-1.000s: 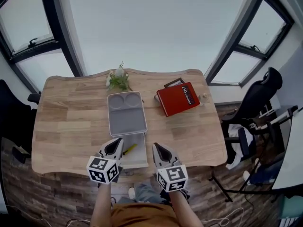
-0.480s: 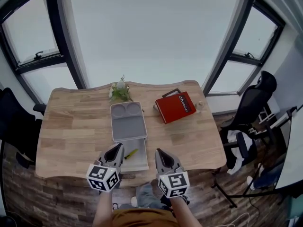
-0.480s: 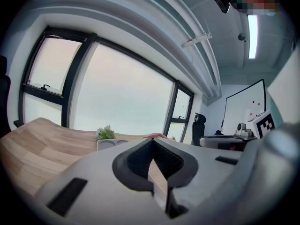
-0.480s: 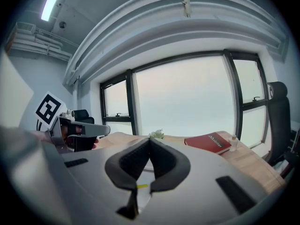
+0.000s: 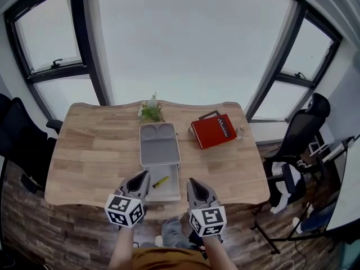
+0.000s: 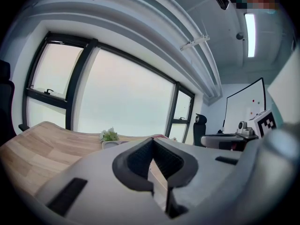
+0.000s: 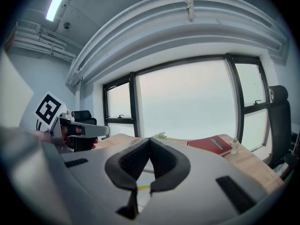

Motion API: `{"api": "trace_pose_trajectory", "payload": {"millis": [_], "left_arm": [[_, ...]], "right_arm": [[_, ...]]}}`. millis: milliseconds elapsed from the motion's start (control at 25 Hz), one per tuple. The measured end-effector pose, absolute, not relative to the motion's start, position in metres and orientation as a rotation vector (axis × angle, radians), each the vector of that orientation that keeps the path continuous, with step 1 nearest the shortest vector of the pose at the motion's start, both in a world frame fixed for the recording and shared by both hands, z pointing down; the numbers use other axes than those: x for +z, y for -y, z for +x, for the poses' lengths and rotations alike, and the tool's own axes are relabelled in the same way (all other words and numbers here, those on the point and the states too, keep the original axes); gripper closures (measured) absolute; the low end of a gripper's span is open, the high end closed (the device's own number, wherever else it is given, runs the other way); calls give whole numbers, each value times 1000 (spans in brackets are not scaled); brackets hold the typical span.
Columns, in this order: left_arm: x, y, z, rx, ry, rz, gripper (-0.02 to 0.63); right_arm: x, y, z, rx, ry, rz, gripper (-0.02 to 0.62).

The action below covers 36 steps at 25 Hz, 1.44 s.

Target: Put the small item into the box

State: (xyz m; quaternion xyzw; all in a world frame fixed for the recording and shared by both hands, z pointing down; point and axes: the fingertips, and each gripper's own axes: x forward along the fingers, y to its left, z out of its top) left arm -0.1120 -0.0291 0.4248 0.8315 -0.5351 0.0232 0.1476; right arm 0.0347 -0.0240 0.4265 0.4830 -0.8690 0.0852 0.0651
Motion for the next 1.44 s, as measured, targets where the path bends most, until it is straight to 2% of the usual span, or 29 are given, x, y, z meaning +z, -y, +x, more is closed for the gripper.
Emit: {"api": "trace_pose_trajectory", "payload": {"millis": [1440], "left_arm": [[441,33,-123,128,1503,2394,601]], "right_arm": [[443,26,39,330,2569,1477,592]]}}
